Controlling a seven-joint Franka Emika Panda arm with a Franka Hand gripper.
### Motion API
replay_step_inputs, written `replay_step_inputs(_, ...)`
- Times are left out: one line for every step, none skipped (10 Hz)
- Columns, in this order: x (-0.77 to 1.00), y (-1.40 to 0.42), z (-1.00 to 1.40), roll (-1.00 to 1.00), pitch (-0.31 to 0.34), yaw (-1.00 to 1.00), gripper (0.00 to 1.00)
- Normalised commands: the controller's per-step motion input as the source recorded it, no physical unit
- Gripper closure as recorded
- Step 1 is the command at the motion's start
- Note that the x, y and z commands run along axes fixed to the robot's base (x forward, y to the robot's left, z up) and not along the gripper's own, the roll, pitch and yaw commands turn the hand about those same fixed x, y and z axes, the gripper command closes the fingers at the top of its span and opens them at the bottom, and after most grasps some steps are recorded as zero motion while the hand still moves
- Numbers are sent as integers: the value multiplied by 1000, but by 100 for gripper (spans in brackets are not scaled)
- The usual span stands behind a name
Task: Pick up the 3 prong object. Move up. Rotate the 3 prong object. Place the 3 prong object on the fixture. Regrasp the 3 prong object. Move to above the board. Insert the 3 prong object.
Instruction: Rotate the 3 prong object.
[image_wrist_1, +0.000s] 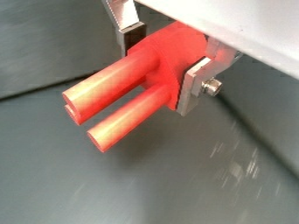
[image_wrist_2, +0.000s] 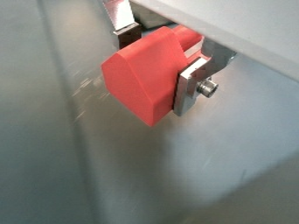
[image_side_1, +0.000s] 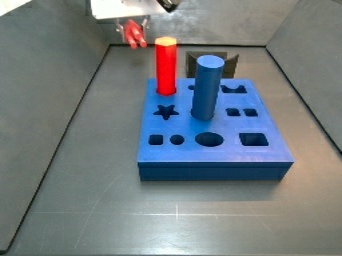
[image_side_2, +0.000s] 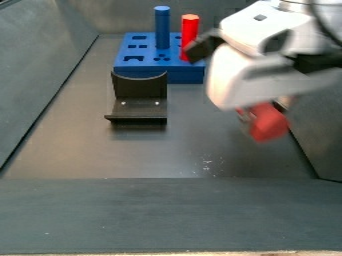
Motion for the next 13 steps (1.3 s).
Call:
replay_step_inputs(449, -830, -93, 47, 55, 34, 100)
replay_step_inputs(326, -574, -66, 69, 59, 34, 100)
replay_step_inputs(209, -315, -45, 92, 65, 33, 100)
replay_step_inputs(0, 0, 0, 0, 0, -1000, 100)
replay_step_inputs(-18, 31, 2, 0, 0, -1000, 100)
replay_step_inputs(-18, 32, 2, -1, 0, -1000, 100)
replay_step_inputs(-16, 25, 2, -2, 0, -1000, 100)
replay_step_inputs(-14, 21, 3, -2, 0, -1000, 100)
replay_step_inputs(-11, 20, 4, -2, -1, -1000, 100)
replay_step_inputs(-11, 19, 4, -2, -1, -1000, 100)
replay_step_inputs(-9, 19, 4, -2, -1, -1000, 100)
replay_step_inputs(-9, 18, 4, -2, -1, -1000, 100)
replay_step_inputs(-9, 18, 4, -2, -1, -1000, 100)
